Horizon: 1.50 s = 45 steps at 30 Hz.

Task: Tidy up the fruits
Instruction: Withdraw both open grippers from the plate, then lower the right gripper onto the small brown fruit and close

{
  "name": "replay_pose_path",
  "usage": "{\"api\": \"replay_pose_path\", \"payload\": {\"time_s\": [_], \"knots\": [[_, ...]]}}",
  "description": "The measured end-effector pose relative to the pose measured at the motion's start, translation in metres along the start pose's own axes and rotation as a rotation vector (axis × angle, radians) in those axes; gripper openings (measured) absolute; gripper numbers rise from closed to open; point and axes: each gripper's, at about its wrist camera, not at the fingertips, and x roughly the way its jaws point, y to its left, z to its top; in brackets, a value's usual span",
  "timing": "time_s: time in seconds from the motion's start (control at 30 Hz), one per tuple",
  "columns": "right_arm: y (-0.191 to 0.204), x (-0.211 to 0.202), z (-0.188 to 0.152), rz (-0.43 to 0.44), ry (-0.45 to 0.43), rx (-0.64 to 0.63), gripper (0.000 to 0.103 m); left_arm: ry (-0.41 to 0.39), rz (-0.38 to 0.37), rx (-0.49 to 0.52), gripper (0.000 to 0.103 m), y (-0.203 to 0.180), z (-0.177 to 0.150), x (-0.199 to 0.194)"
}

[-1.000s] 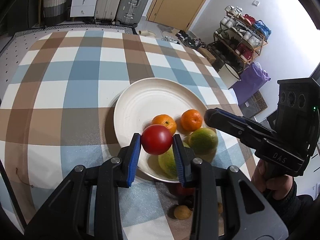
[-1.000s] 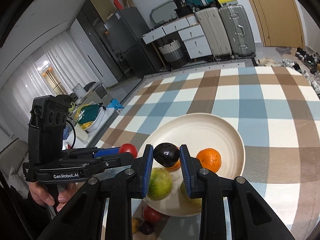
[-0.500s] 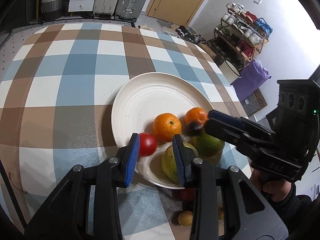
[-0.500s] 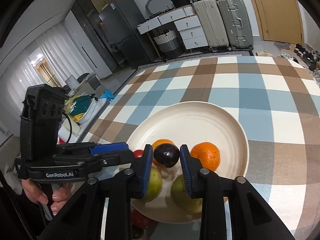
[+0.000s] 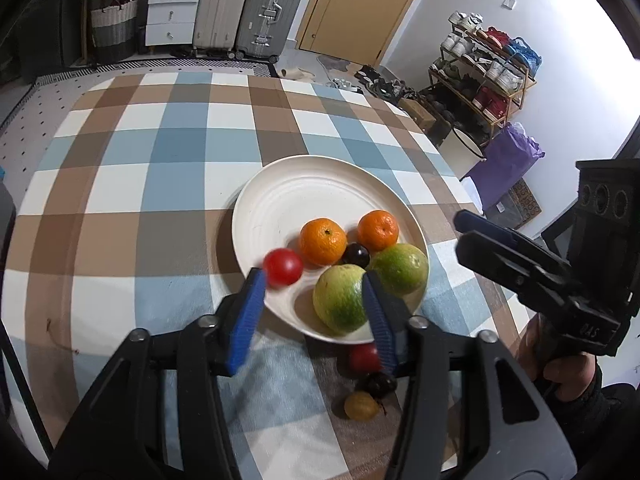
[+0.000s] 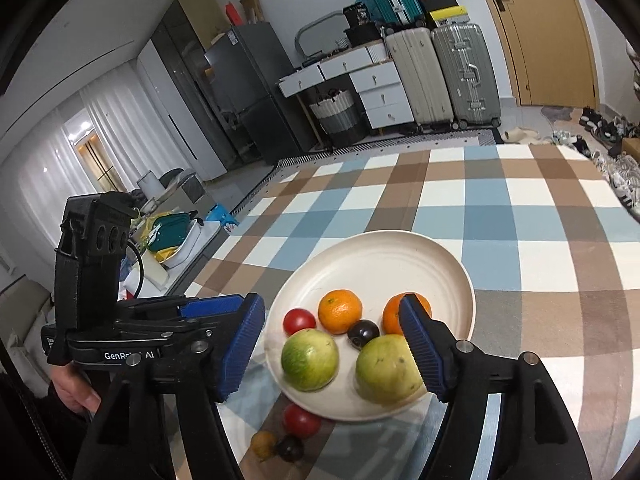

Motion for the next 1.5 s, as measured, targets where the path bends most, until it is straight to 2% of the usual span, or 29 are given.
{"api": "replay_pose_path", "payload": {"time_s": [0.1, 0.27, 0.4, 0.6, 0.77, 1.07, 1.27, 1.5], "knots": [[0.006, -0.012, -0.004, -0.024, -0.026, -0.012, 0.086, -0.032, 0.016, 0.003, 0.063, -0.006, -0.006, -0.014], [0.014, -0.029, -0.009, -0.038, -0.059, -0.018, 0.093, -0.063, 0.039, 0.012, 0.081, -0.015, -0.013, -0.033], [0.022, -0.043, -0.013, -0.050, -0.081, -0.030, 0.098, -0.074, 0.056, 0.001, 0.083, -0.019, -0.020, -0.044], [0.032, -0.062, -0.021, -0.050, -0.104, -0.044, 0.098, -0.075, 0.084, -0.022, 0.087, -0.021, -0.034, -0.054], [0.039, -0.076, -0.033, -0.063, -0.114, -0.058, 0.098, -0.106, 0.079, -0.021, 0.101, -0.025, -0.047, -0.066], [0.048, -0.092, -0.056, -0.082, -0.120, -0.083, 0.099, -0.134, 0.078, -0.011, 0.102, -0.030, -0.072, -0.077], [0.049, -0.093, -0.074, -0.093, -0.090, -0.088, 0.099, -0.091, 0.094, -0.005, 0.102, -0.032, -0.093, -0.068], [0.048, -0.085, -0.101, -0.107, -0.037, -0.100, 0.099, -0.078, 0.100, -0.024, 0.102, -0.030, -0.108, -0.062]]}}
